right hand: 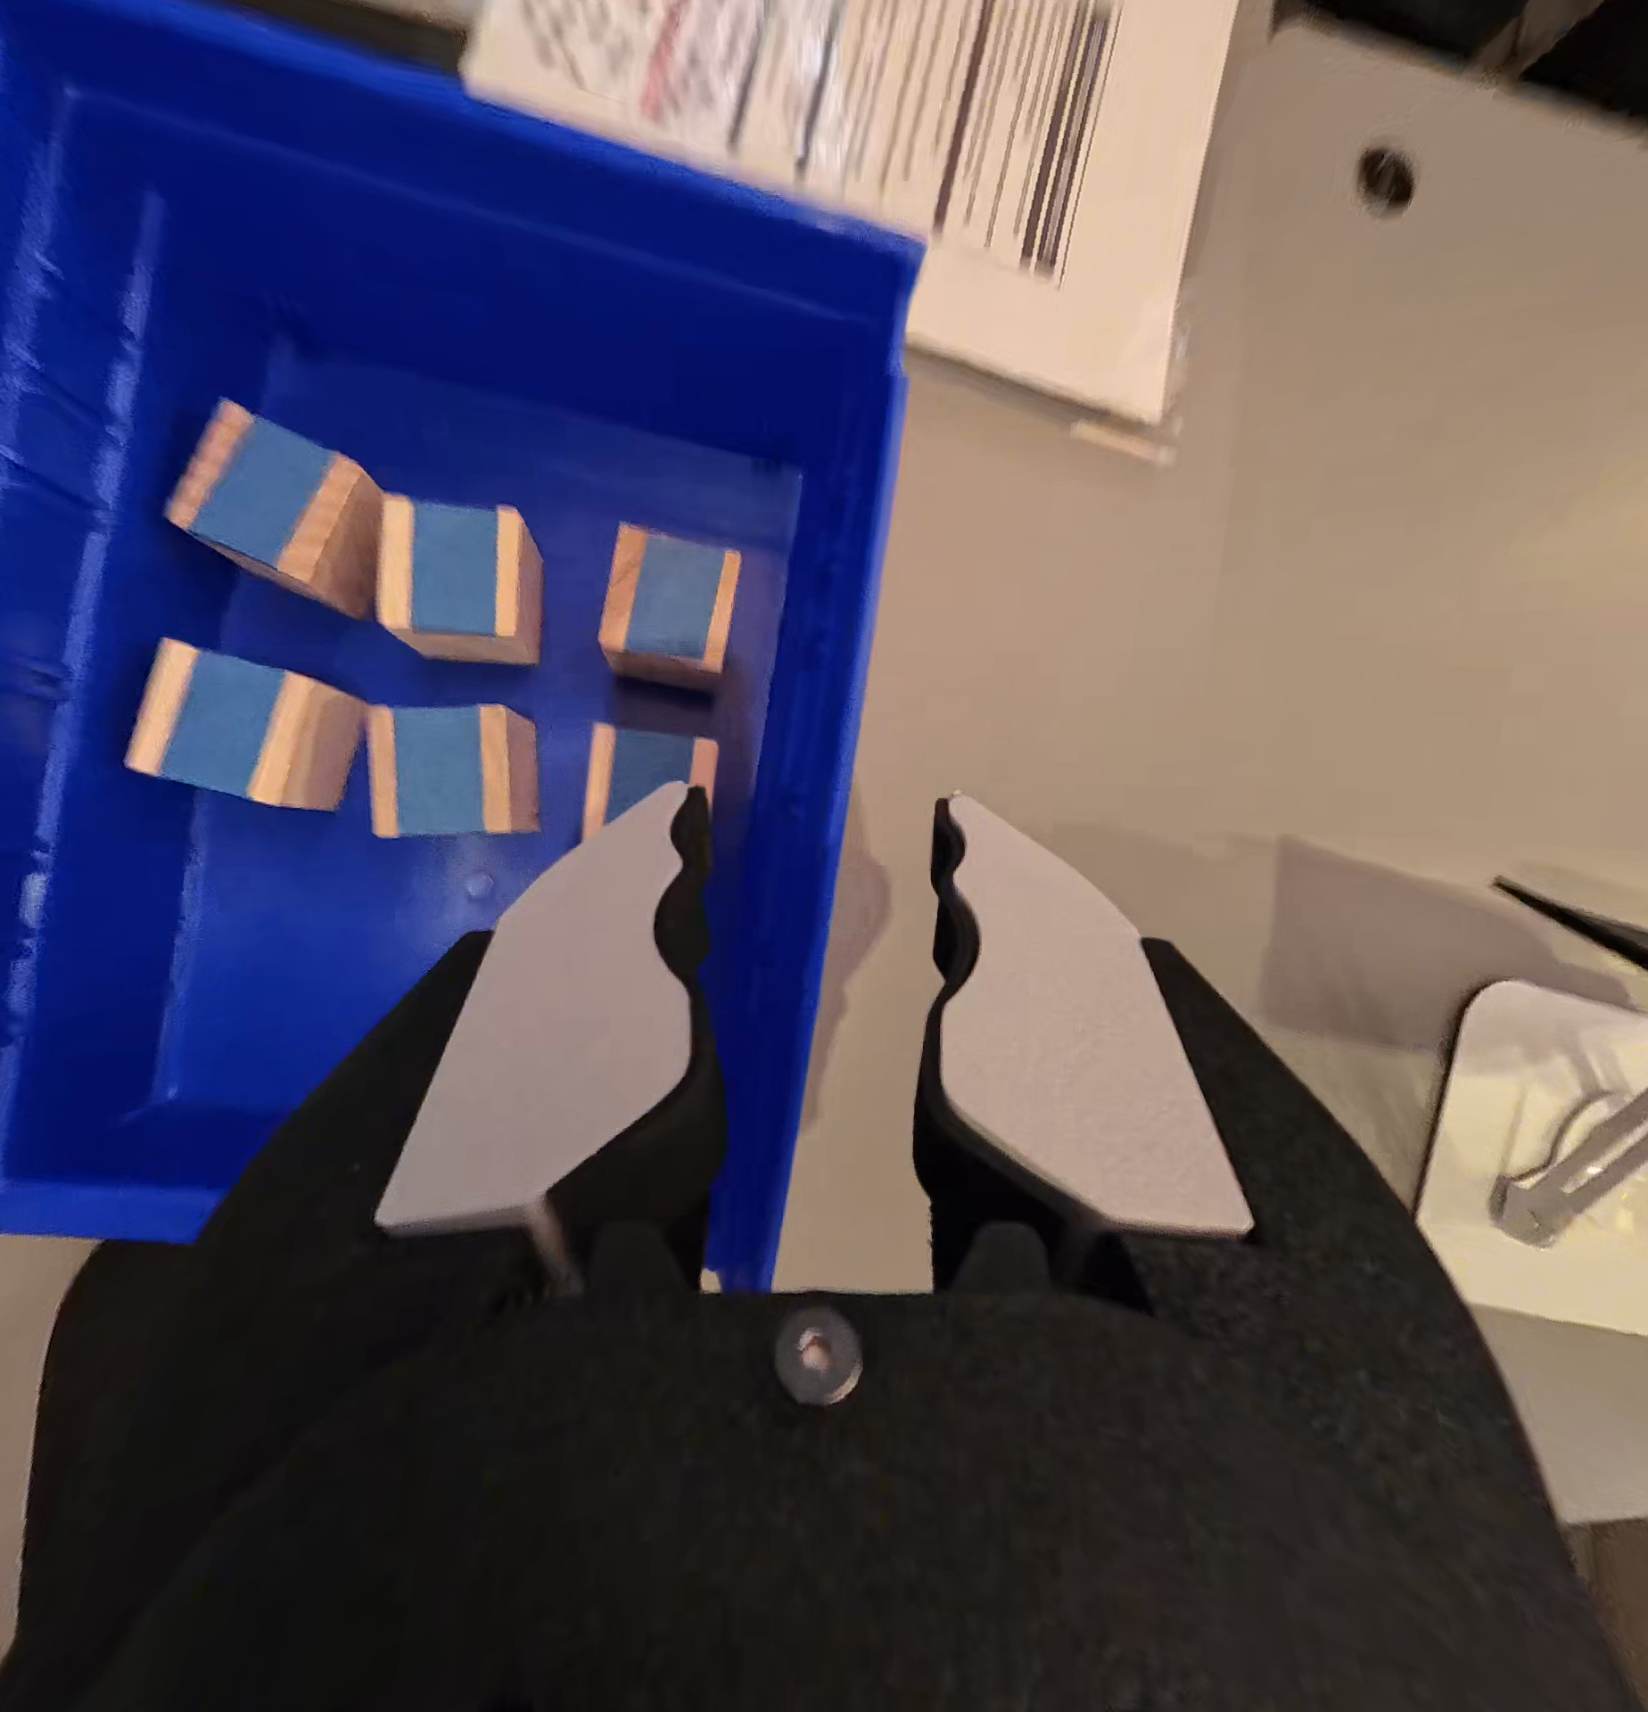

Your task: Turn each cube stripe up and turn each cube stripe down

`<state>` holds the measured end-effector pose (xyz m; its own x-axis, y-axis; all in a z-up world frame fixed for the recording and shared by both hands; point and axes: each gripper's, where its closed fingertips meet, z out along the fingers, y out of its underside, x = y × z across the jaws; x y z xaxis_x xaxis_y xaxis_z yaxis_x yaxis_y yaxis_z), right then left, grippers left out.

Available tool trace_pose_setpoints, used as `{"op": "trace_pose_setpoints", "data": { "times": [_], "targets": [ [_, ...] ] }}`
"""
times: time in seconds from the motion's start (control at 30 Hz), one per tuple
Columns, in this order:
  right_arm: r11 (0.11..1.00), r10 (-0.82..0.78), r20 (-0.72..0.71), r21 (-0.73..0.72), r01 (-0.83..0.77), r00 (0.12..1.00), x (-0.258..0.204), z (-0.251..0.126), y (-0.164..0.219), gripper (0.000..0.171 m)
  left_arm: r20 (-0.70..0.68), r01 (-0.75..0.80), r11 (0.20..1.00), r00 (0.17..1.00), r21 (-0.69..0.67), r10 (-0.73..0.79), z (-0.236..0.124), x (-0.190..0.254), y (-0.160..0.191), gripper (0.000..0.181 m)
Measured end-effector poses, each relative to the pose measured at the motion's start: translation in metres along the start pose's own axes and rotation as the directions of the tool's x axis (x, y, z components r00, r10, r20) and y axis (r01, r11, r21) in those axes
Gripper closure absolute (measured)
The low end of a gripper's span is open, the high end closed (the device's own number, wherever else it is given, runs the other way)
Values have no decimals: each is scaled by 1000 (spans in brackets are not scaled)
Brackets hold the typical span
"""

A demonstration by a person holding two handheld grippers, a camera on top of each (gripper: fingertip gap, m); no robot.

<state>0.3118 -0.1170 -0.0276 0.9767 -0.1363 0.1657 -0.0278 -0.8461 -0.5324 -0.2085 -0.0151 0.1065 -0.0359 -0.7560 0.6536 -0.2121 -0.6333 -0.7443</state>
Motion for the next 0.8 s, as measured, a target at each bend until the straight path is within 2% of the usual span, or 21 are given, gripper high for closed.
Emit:
{"op": "trace_pose_setpoints", "data": {
  "times": [0.03, 0.07, 0.13, 0.2, 0.23, 0.33, 0.4, 0.43, 0.5, 0.57, 0.67, 0.73, 0.77, 0.8],
  "targets": [
    [999, 3, 9, -55, -3, 1000, 3, 11, 10, 124, 160, -15, 999, 987, -37, 21, -8, -21, 5, 137],
    [995, 5, 15, -100, -4, 1000, 6, 22, 18, 124, 341, -28, 996, 939, -84, 55, -21, -45, 10, 138],
    [987, 23, 59, -162, -13, 998, 5, 42, 29, 125, 643, -40, 988, 756, -146, 126, -58, -86, 12, 138],
    [980, 56, 132, -196, -30, 990, -4, 57, 34, 130, 833, -1, 993, 545, -116, 98, -99, -115, 9, 137],
    [975, 68, 150, -221, -34, 986, -6, 63, 37, 133, 873, 21, 996, 483, -88, 67, -112, -123, 9, 133],
    [949, 57, 152, -317, -6, 987, -8, 77, 52, 146, 908, 167, 983, 419, -73, -4, -126, -144, 30, 124],
    [936, 42, 180, -352, 25, 983, -14, 83, 56, 154, 938, 296, 945, 345, -136, 27, -132, -162, 55, 119],
    [932, 39, 168, -362, 24, 985, -13, 84, 56, 152, 947, 349, 922, 317, -166, 51, -133, -170, 66, 118],
    [931, 35, 167, -363, 29, 985, -14, 84, 56, 153, 945, 416, 887, 321, -203, 66, -124, -184, 80, 111],
    [933, 52, 182, -359, 18, 982, -15, 84, 56, 154, 926, 449, 863, 373, -231, 53, -106, -190, 90, 126],
    [933, 84, 213, -359, -2, 974, -18, 83, 56, 159, 912, 523, 792, 398, -313, 97, -91, -198, 113, 124],
    [931, 103, 228, -365, -14, 968, -20, 83, 56, 162, 902, 544, 766, 419, -343, 106, -80, -200, 122, 134],
    [930, 114, 240, -367, -19, 964, -22, 82, 56, 163, 909, 550, 757, 396, -351, 134, -81, -203, 124, 134],
    [929, 122, 249, -369, -22, 961, -23, 82, 56, 163, 918, 555, 750, 354, -359, 178, -87, -207, 124, 145]
  ]
}}
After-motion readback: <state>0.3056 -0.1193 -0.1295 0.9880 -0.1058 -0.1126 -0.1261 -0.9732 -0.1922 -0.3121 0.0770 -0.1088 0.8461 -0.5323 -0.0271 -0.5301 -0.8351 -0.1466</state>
